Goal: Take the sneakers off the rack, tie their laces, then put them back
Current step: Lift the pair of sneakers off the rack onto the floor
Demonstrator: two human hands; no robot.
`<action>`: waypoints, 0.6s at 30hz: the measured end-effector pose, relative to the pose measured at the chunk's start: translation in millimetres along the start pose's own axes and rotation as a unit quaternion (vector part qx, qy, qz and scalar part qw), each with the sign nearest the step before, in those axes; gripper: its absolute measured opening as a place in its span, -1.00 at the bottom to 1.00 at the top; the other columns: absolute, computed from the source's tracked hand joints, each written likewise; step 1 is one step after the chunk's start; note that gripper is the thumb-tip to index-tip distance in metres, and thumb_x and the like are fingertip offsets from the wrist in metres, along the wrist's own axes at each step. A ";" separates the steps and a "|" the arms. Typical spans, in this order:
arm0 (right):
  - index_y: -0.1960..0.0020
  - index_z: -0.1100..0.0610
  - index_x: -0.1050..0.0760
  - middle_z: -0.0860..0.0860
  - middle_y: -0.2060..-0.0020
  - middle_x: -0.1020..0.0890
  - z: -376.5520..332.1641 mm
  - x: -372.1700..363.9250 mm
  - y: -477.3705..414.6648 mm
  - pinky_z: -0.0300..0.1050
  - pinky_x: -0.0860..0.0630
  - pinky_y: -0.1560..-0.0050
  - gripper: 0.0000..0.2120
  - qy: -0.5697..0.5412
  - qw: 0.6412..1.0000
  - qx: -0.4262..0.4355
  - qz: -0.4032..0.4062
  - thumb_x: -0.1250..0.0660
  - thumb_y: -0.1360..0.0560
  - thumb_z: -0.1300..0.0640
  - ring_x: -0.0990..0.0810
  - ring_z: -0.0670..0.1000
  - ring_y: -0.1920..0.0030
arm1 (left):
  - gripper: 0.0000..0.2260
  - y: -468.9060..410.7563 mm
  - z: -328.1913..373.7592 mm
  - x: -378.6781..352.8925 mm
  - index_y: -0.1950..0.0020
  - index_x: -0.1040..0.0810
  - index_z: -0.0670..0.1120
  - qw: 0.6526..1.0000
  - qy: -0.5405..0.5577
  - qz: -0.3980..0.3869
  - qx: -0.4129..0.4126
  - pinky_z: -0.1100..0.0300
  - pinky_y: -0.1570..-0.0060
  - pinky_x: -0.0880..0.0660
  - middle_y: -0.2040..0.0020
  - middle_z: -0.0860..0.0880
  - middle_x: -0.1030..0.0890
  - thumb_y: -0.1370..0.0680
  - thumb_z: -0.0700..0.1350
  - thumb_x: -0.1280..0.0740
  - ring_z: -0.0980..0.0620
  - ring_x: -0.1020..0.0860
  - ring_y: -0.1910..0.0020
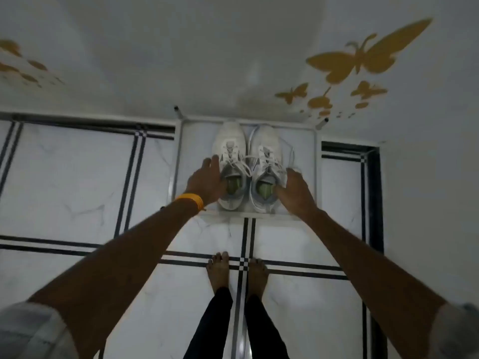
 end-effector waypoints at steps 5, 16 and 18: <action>-0.42 0.18 -0.27 0.19 -0.28 -0.50 38.6 -47.9 -74.0 0.17 -0.51 -0.21 -0.40 0.044 0.999 0.001 -0.016 -0.26 -0.41 0.06 -0.53 0.22 -0.23 | -0.50 -64.9 -32.7 -56.0 -0.36 -0.28 -0.24 0.998 0.010 0.016 0.060 -0.14 -0.08 -0.50 -0.20 -0.31 -0.51 -0.52 -0.04 -0.31 -0.37 -0.53 -0.12; -0.23 0.32 -0.40 0.29 -0.09 -0.60 48.2 -53.8 -58.5 0.00 -0.49 0.00 -0.73 0.107 0.993 0.018 0.033 -0.15 -0.55 0.32 -0.59 0.29 -0.09 | -0.77 -49.7 -50.6 -96.3 -0.08 -0.49 -0.29 0.997 -0.022 0.059 0.049 -0.09 0.03 -0.51 0.00 -0.35 -0.62 -0.55 -0.14 -0.26 -0.38 -0.57 0.03; -0.19 0.32 -0.42 0.28 -0.05 -0.60 44.6 -49.2 -34.2 0.02 -0.50 0.03 -0.76 0.086 0.995 0.031 0.044 -0.15 -0.54 0.33 -0.60 0.28 -0.06 | -0.81 -26.6 -44.3 -93.8 -0.05 -0.48 -0.28 0.996 -0.016 0.073 0.047 -0.09 0.05 -0.51 0.03 -0.33 -0.63 -0.55 -0.16 -0.26 -0.36 -0.58 0.05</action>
Point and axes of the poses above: each hand's wrist, its own y-axis away from the middle knuckle, its own x-axis out of the back of the hand, z = x × y, the point moved 5 cm from there along -y, towards the middle knuckle
